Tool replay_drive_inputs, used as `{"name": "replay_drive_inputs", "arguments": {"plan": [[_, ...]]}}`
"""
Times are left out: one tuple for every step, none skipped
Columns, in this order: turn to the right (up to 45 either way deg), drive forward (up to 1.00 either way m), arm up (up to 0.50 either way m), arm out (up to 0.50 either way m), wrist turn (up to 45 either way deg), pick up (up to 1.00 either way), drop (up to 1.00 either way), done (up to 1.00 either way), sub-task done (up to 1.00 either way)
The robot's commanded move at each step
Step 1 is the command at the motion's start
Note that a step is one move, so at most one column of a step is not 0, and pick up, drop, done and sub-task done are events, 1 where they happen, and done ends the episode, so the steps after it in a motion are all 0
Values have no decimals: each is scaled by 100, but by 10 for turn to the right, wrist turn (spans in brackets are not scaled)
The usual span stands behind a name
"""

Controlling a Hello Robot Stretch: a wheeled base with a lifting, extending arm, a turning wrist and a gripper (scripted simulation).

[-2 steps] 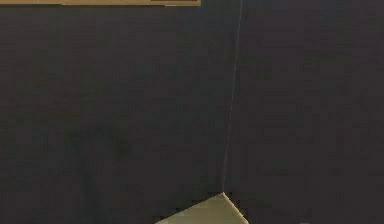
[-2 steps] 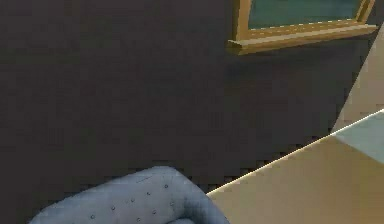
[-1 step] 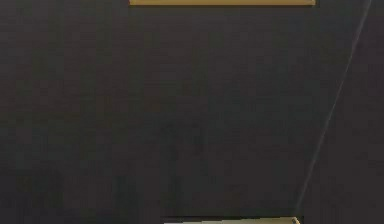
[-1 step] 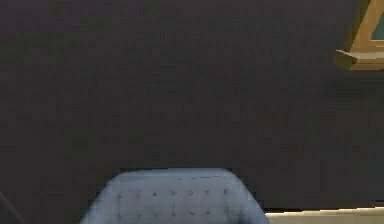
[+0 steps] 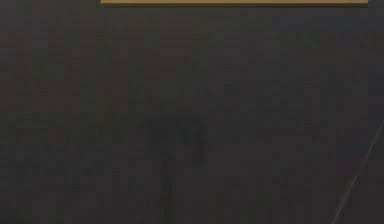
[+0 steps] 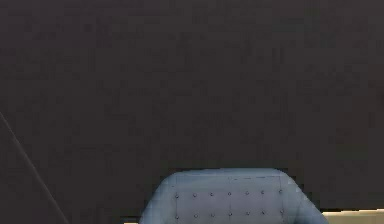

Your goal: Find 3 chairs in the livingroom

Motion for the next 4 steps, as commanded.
{"name": "replay_drive_inputs", "arguments": {"plan": [[0, 15, 0, 0, 0, 0, 0, 0, 0], [-270, 0, 0, 0, 0, 0, 0, 0, 0], [0, 35, 0, 0, 0, 0, 0, 0, 0], [-60, 0, 0, 0, 0, 0, 0, 0, 0]]}}
